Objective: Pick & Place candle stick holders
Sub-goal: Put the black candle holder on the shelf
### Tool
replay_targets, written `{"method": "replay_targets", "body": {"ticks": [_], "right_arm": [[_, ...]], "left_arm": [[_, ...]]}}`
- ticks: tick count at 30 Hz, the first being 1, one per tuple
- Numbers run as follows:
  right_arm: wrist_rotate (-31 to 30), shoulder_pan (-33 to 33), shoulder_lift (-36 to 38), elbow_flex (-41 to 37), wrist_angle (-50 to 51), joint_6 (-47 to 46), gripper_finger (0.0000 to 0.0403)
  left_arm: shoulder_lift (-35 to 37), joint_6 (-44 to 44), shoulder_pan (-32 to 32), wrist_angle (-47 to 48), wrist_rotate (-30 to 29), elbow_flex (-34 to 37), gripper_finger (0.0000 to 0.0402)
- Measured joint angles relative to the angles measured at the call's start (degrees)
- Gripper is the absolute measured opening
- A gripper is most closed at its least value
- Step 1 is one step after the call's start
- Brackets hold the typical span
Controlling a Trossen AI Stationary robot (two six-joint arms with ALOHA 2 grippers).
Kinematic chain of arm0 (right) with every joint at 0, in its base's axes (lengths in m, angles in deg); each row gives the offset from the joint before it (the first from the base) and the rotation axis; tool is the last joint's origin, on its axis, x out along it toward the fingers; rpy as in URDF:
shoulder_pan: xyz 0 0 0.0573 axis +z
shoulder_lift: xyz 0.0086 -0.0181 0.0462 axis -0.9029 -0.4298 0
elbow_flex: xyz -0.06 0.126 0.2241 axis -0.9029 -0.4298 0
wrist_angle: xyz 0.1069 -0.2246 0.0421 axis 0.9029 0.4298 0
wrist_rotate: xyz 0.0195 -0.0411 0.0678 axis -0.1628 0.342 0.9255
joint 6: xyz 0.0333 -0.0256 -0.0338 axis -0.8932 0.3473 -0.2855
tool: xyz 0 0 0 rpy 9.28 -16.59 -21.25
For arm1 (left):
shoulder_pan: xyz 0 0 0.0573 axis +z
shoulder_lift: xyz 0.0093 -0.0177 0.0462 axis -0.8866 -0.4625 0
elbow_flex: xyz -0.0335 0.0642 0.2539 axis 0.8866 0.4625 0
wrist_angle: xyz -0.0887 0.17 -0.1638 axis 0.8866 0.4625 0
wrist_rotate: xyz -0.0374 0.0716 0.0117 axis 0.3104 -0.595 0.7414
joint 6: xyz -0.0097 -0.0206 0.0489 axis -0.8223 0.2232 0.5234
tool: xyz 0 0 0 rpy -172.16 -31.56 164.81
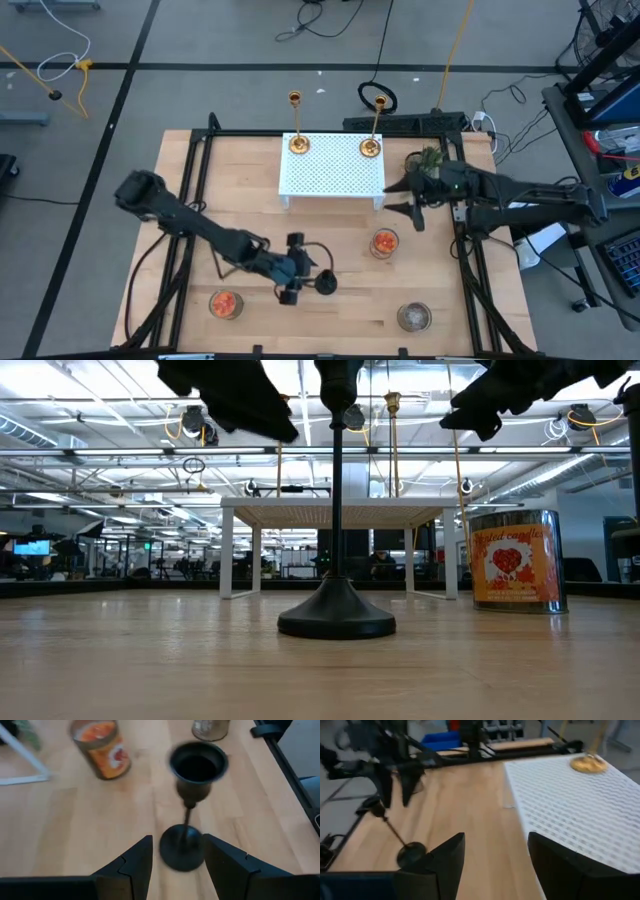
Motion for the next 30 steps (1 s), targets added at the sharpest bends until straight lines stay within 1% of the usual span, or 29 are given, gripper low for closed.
{"method": "replay_targets", "body": {"ticks": [6, 8, 12, 15, 19, 21, 23, 26, 28, 30], "right_arm": [[-0.06, 3.49, 0.02, -3.85, -7.67, -3.23, 0.0212], [-0.06, 4.5, 0.04, -5.01, -9.72, -3.93, 0.0212], [-0.02, 6.36, 0.0, -7.5, -15.86, -4.31, 0.0212], [-0.03, 7.51, 0.04, -8.37, -18.89, -3.92, 0.0212], [-0.08, 7.88, -0.26, -8.92, -22.13, -2.11, 0.0212], [-0.08, 7.88, -0.41, -9.25, -23.46, -1.58, 0.0212], [-0.1, 7.88, -0.59, -9.43, -24.47, -1.3, 0.0212], [-0.1, 7.88, -0.56, -9.45, -24.36, -1.3, 0.0212], [-0.1, 7.85, -0.59, -9.45, -24.04, -1.44, 0.0212], [-0.1, 7.85, -0.77, -9.45, -24.1, -1.44, 0.0212]], "left_arm": [[-7.49, -2.37, 0.31, -6.59, 0.98, 0.0, 0.0179], [-9.71, -2.75, 0.28, -10.73, 2.07, 0.0, 0.0179], [-13.74, -3.24, 0.21, -17.23, 2.08, 0.0, 0.0177], [-14.46, -4.41, 0.31, -17.8, 1.79, -0.02, 0.0148], [-14.3, -4.54, 0.25, -17.68, 1.76, -0.02, 0.0066], [-14.22, -5.8, 0.2, -17.4, 0.2, -0.02, 0.0024], [-14.18, -7.45, 0.24, -17.15, -2.65, -0.02, 0.0017], [-14.2, -7.95, 0.31, -17.18, -7.07, -0.02, 0.0027], [-13.34, -7.02, 0.67, -17.17, -8.36, -0.01, 0.0025], [-11.28, -6.3, 1.35, -17.23, -8.55, 0.04, 0.0015]]}}
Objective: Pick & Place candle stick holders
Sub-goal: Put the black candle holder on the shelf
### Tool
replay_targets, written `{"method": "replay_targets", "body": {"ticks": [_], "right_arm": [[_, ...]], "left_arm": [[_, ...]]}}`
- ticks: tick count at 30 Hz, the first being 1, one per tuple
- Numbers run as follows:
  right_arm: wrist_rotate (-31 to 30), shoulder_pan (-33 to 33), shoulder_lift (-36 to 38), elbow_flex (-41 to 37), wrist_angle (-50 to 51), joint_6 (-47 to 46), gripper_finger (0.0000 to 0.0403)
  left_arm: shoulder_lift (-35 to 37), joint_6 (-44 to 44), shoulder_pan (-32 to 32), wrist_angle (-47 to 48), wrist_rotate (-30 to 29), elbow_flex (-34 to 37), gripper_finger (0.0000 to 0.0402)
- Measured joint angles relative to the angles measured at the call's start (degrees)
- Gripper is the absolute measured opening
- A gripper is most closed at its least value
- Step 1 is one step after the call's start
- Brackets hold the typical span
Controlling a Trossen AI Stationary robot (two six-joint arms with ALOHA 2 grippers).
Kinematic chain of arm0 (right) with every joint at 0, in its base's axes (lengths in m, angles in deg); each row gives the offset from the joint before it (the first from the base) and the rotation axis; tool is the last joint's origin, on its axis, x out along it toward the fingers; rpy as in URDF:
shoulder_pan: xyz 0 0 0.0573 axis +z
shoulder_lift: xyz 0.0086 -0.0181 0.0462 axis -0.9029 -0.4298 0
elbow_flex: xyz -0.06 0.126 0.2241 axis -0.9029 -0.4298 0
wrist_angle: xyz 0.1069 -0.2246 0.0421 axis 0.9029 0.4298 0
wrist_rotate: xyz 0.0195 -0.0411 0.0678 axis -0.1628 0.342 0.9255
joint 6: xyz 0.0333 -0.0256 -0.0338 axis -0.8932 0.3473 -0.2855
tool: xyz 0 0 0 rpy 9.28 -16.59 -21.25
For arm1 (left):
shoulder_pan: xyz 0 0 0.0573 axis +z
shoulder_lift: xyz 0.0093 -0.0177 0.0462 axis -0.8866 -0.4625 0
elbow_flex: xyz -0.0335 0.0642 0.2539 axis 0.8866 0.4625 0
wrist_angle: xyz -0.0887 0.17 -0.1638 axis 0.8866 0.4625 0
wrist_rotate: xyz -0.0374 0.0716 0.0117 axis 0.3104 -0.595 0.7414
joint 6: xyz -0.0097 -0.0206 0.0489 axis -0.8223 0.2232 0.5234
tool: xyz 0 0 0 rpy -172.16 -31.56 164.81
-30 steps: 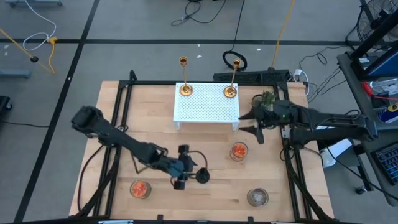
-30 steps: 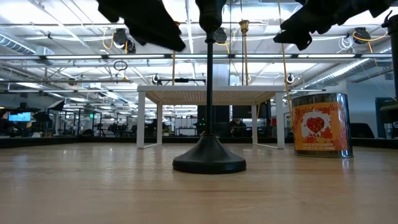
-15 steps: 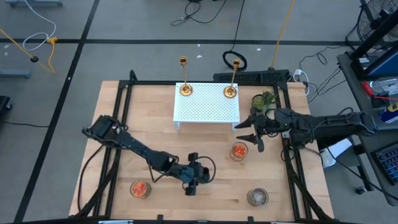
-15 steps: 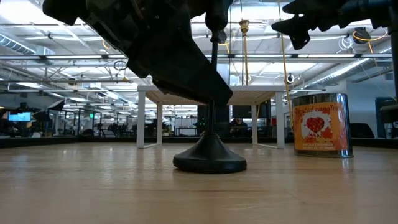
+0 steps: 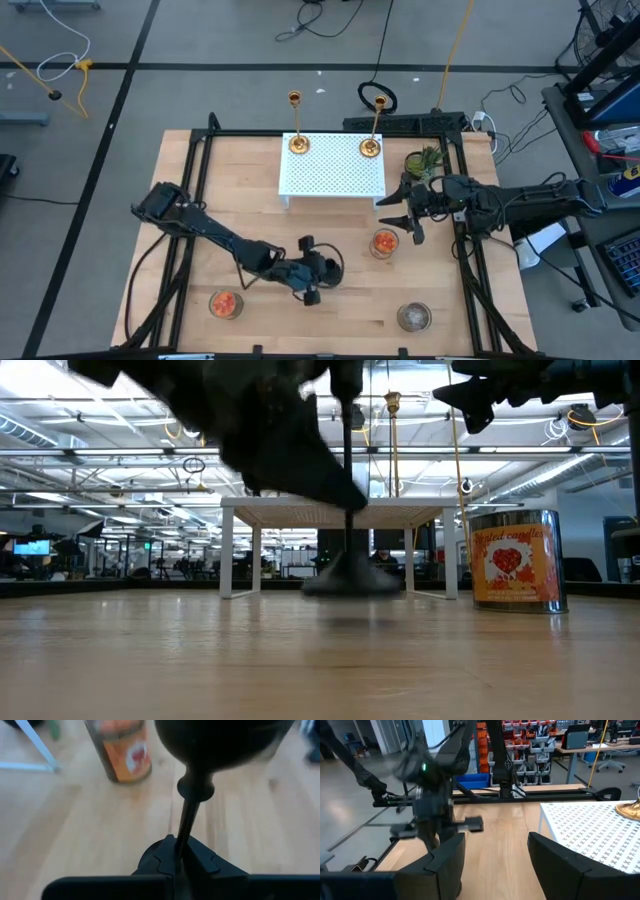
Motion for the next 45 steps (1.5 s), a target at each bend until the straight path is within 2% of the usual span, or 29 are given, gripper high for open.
{"method": "replay_targets", "body": {"ticks": [6, 12, 15, 21, 26, 33, 38, 45], "right_arm": [[-0.21, 0.0, -1.01, 0.0, -1.4, 0.13, 0.0212], [-0.04, 0.0, -4.24, 0.02, -7.3, 0.13, 0.0212], [-0.04, 0.0, -6.19, 0.0, -7.29, 0.27, 0.0212], [-0.04, 0.0, -9.01, 0.0, -7.82, 0.61, 0.0212], [-0.04, 0.0, -10.39, 0.07, -11.7, 1.59, 0.0212], [-0.15, -0.04, -11.0, 0.07, -13.27, 1.86, 0.0212], [-0.08, -0.04, -10.98, 0.07, -13.29, 1.86, 0.0212], [-0.21, -0.07, -10.99, 0.07, -13.27, 1.79, 0.0212]], "left_arm": [[10.41, -0.63, 4.2, 0.44, -5.51, -0.02, 0.0017], [17.07, 6.97, 12.74, -2.22, -5.99, -0.14, 0.0014], [17.04, 7.0, 18.22, -0.93, -5.96, -2.47, 0.0014], [15.2, 7.01, 27.85, 9.19, -3.87, -10.25, 0.0014], [13.94, 5.52, 33.71, 8.9, 1.26, -11.7, 0.0014], [10.9, 3.46, 37.18, 8.88, 1.62, -11.77, 0.0014], [9.06, 3.26, 37.5, 8.95, -2.79, -11.63, 0.0014], [7.96, -0.16, 38.41, 8.74, -2.03, -11.68, 0.0014]]}}
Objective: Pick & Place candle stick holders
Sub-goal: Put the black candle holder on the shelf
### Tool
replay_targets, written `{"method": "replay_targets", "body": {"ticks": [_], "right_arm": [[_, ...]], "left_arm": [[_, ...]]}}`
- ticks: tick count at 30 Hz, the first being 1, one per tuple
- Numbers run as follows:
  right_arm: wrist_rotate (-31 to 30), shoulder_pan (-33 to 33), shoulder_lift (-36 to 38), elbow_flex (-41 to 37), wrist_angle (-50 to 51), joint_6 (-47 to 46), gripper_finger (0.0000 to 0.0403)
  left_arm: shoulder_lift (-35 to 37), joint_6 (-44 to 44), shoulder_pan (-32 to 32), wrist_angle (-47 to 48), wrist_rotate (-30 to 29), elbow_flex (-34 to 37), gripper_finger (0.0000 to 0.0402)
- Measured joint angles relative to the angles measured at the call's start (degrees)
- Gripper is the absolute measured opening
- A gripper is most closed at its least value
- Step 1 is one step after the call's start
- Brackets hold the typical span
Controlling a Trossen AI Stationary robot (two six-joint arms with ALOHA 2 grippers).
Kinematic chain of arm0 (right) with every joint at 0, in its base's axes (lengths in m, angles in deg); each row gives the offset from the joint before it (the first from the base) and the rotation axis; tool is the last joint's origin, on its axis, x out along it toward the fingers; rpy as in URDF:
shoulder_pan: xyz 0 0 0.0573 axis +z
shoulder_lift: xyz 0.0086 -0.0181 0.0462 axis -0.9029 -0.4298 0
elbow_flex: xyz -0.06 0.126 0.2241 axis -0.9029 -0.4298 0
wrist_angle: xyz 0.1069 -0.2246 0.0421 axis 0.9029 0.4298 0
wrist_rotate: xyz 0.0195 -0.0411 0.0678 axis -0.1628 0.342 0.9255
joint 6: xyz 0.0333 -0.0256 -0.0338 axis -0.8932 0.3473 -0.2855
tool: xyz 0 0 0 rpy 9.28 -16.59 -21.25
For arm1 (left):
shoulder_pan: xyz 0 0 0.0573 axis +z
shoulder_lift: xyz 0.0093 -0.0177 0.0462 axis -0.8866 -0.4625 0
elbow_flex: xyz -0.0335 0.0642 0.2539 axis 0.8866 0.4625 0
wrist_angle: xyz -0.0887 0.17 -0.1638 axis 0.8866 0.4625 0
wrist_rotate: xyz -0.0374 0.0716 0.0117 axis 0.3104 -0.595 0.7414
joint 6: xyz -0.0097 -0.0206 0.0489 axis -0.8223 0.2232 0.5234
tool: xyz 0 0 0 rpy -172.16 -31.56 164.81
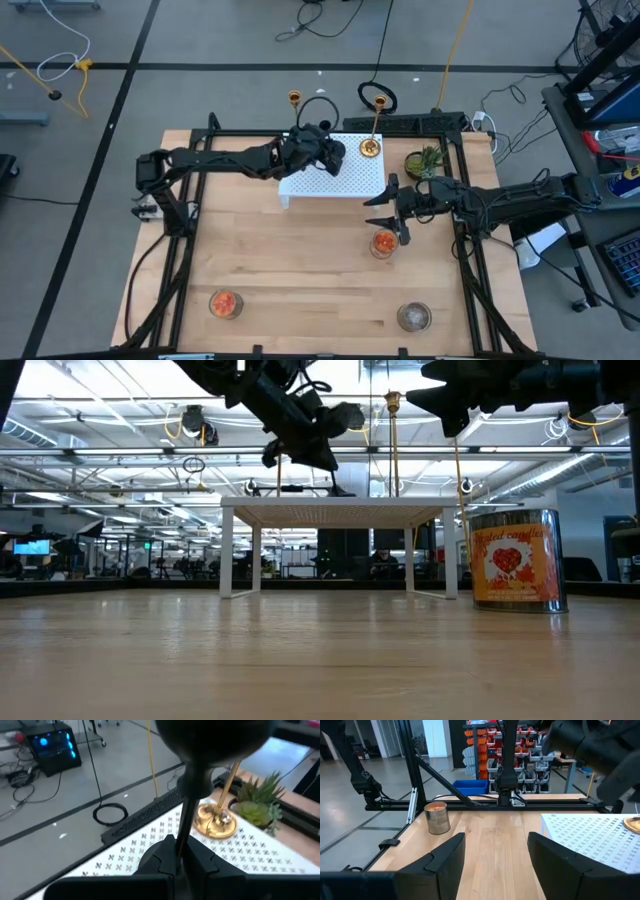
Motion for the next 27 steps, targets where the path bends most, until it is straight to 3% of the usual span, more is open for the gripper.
{"method": "replay_targets", "body": {"ticks": [10, 19, 27], "right_arm": [[-0.01, 0.0, 0.02, 0.0, 0.0, -0.13, 0.0212], [-0.01, 0.0, 0.02, 0.0, 0.0, -0.13, 0.0212], [0.08, 0.0, 0.02, 0.0, 0.02, -0.13, 0.0212]], "left_arm": [[-1.09, -0.05, 0.75, -0.58, 0.2, 0.02, 0.004], [-1.06, 0.79, 1.75, -0.51, 3.02, 0.01, 0.0032], [-1.06, 0.95, 1.55, -0.36, 3.72, 0.01, 0.0083]]}}
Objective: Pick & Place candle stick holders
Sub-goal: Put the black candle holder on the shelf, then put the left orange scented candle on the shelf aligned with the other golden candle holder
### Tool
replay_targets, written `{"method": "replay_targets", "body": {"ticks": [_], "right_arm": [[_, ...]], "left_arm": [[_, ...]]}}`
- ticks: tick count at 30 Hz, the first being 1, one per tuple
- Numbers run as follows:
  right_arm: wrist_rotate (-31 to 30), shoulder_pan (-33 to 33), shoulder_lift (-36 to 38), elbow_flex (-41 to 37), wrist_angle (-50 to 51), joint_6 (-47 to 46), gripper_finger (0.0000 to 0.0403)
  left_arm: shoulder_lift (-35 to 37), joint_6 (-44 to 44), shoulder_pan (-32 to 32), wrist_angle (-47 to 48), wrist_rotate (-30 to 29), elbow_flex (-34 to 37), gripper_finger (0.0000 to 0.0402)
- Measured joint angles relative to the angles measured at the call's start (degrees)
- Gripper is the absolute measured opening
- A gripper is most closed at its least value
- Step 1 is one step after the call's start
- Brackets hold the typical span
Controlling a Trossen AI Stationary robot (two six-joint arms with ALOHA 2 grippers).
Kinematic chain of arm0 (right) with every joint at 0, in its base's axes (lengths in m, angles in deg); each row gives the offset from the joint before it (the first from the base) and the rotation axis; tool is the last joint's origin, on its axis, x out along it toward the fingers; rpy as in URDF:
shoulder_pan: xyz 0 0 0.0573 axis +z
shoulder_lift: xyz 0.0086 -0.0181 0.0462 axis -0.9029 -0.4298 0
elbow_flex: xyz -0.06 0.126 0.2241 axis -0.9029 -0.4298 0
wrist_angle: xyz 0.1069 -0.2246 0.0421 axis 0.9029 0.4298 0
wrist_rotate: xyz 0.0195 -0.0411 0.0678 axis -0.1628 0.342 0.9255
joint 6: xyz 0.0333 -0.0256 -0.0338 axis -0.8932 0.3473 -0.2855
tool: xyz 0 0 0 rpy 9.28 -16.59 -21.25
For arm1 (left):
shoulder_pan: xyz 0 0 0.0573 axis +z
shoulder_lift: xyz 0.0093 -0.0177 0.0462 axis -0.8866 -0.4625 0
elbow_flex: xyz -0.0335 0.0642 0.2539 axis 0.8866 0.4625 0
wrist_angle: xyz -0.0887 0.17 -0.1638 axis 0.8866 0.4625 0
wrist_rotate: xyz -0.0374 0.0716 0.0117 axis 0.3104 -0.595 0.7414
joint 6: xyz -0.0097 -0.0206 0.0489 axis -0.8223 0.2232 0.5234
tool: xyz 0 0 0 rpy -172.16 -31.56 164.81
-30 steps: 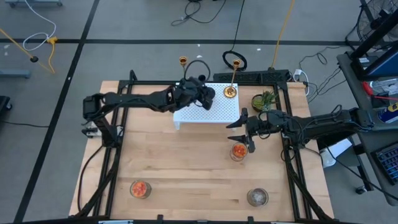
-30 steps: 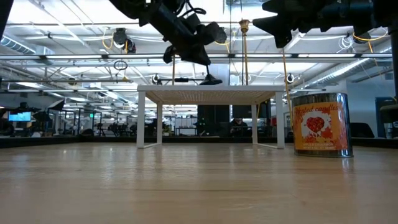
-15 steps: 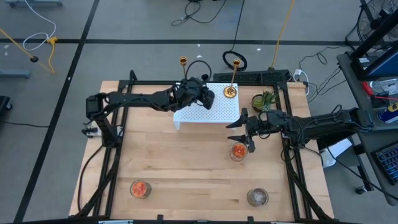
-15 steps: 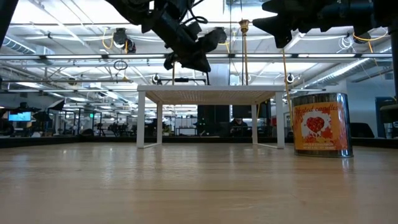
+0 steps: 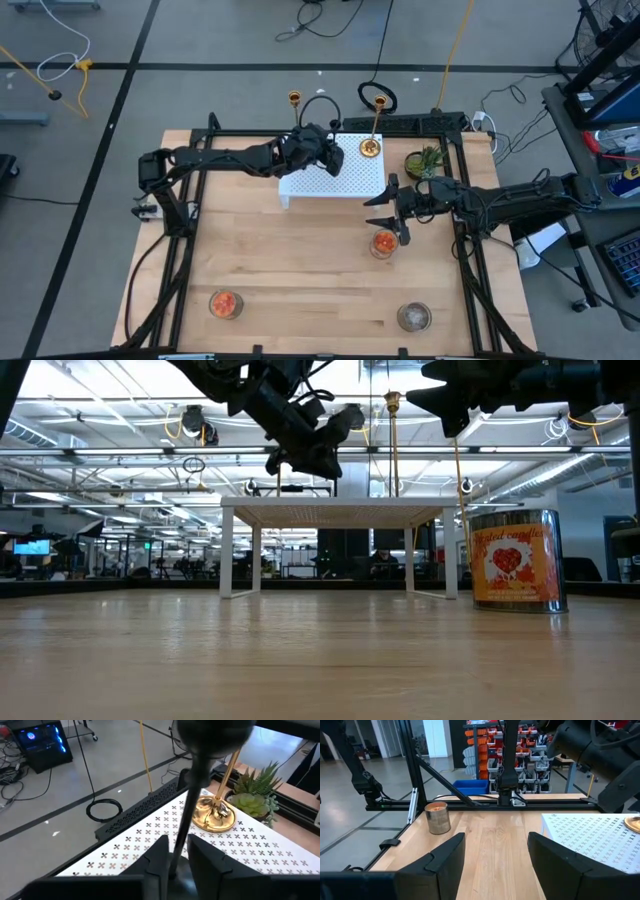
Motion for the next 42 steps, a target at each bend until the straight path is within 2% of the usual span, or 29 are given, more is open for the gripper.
{"method": "replay_targets", "body": {"ticks": [6, 15, 22, 28, 32, 38, 42], "right_arm": [[0.1, 0.02, 0.0, 0.0, 0.02, -0.02, 0.0212], [0.13, 0.04, 0.02, 0.0, 0.42, -1.54, 0.0212], [1.35, 0.13, 0.02, -0.02, 2.35, -2.59, 0.0212], [2.95, 3.3, -0.21, -0.02, 5.35, -4.74, 0.0204], [0.87, 7.34, -1.76, -0.03, 3.24, -5.98, 0.0189], [-5.85, 12.96, -7.46, -0.05, -3.72, -5.61, 0.0172], [-6.1, 14.78, -11.53, -0.04, -9.36, -5.84, 0.0172]], "left_arm": [[0.81, 0.82, -0.83, 3.56, -0.08, 0.02, 0.0111], [3.98, 2.06, -4.63, 9.38, -1.72, 0.0, 0.0113], [10.17, 1.04, -10.05, 24.17, -2.02, 0.11, 0.0113], [16.93, 1.21, -17.57, 34.44, 0.16, -0.11, 0.0113], [20.5, 1.25, -23.94, 41.78, 2.8, -0.07, 0.0113], [22.61, -8.81, -35.6, 50.96, 4.35, -0.08, 0.0113], [22.35, -16.1, -43.93, 56.95, 7.98, -0.02, 0.0113]]}}
